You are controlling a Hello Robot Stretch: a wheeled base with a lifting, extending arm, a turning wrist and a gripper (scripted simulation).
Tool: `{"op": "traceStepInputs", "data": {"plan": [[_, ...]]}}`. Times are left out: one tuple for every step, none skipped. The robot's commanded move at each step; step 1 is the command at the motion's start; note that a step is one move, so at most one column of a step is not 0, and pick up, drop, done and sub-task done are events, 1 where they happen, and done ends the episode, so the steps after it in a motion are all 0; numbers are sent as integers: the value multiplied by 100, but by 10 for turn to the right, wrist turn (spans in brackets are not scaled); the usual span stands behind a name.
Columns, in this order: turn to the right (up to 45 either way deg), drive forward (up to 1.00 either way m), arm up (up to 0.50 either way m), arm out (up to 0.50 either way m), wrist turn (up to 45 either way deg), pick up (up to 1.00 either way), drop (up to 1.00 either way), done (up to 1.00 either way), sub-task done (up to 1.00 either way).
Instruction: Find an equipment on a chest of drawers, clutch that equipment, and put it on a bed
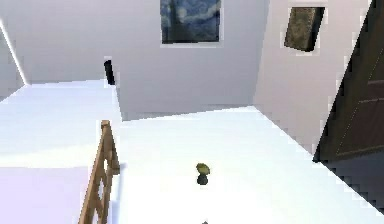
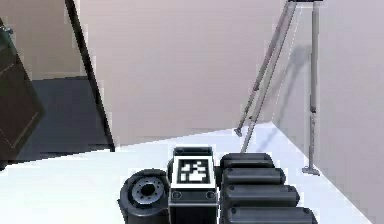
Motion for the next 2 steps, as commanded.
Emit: {"op": "traceStepInputs", "data": {"plan": [[0, 5, 0, 0, 0, 0, 0, 0, 0], [180, 0, 0, 0, 0, 0, 0, 0, 0]]}}
